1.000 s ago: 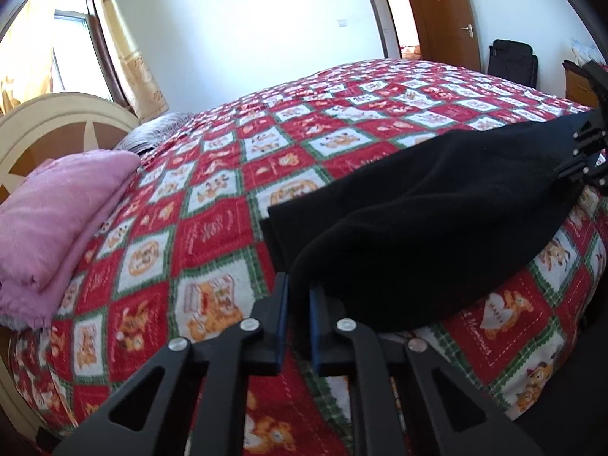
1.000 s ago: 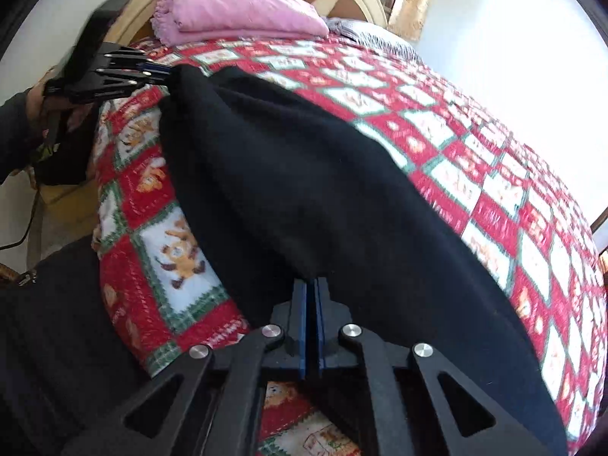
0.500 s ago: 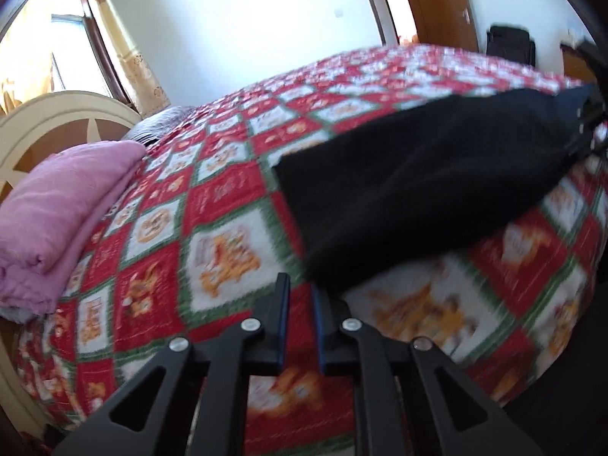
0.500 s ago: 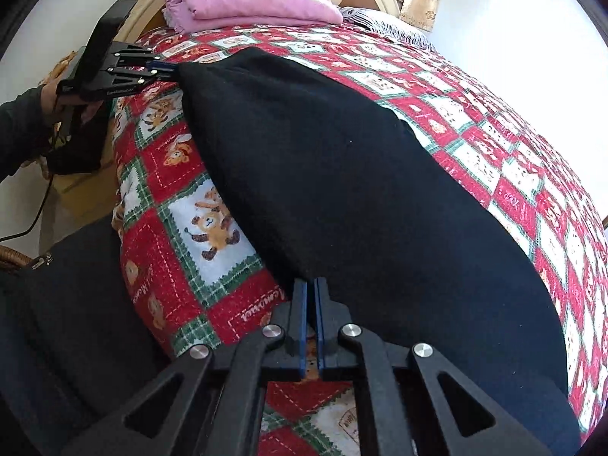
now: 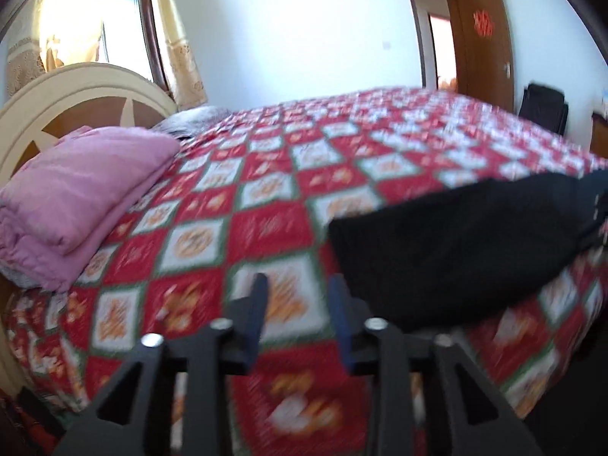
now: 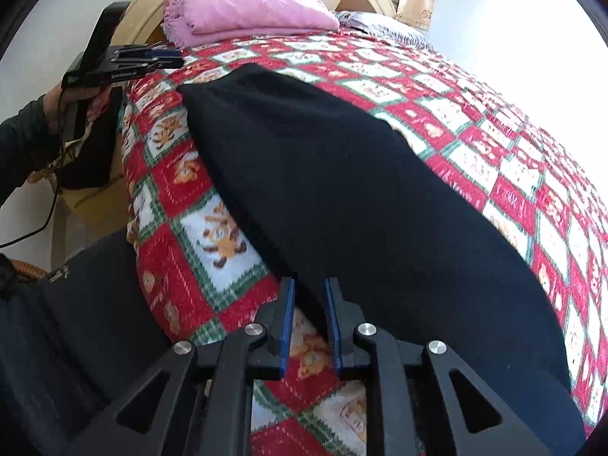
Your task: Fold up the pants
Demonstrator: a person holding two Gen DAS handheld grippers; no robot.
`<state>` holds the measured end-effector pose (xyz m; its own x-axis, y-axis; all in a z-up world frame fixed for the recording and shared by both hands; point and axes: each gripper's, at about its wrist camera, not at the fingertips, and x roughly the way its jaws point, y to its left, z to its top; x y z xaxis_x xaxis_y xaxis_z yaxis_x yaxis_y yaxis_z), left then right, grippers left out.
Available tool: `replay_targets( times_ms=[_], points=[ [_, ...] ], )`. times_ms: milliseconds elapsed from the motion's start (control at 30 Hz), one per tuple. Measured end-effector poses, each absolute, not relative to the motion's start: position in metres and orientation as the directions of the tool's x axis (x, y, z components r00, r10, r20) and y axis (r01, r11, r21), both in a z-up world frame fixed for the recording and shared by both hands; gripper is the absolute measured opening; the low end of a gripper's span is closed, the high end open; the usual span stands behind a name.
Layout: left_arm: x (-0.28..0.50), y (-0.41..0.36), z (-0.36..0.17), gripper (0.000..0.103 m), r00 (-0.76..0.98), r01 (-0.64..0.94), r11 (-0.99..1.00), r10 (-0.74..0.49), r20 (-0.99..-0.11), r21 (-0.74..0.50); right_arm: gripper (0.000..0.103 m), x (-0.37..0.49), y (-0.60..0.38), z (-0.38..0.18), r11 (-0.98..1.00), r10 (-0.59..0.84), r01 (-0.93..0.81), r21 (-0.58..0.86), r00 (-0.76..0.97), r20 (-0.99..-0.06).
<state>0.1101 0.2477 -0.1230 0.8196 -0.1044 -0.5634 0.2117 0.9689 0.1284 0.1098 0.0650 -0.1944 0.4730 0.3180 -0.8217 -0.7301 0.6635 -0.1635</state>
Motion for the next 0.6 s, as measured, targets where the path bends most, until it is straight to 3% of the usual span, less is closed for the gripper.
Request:
replay_targets(
  times_ms=[133,267,367,533,600],
  points=[
    [0.128,0.211,-0.12,0.042,0.816,0.274,0.959,-0.187,-0.547,0.08,0.029,0.115,0.079,-0.205,0.677,0.325,-0.723,-0.133,0.457,-0.828],
    [0.137,0.18,-0.148,0.043,0.758,0.333,0.936,-0.196,-0.622,0.111,0.04,0.11,0.082,-0.213,0.682,0.335,-0.721,-0.121,0.455,-0.825],
    [0.129,0.171,-0.165,0.043,0.768,0.326,0.928,-0.148,-0.623,0.181,0.041,0.108,0.077,-0.213,0.69,0.352,-0.718,-0.091,0.443,-0.825],
    [0.124,0.172,-0.148,0.044,0.757,0.326,0.94,-0.194,-0.624,0.103,0.041,0.109,0.052,-0.199,0.731,0.352,-0.678,-0.076,0.471,-0.809],
    [0.122,0.159,-0.137,0.05,0.763,0.35,0.93,-0.215,-0.61,0.11,0.041,0.11,0.03,-0.185,0.762,0.35,-0.644,-0.071,0.502,-0.791]
  ],
)
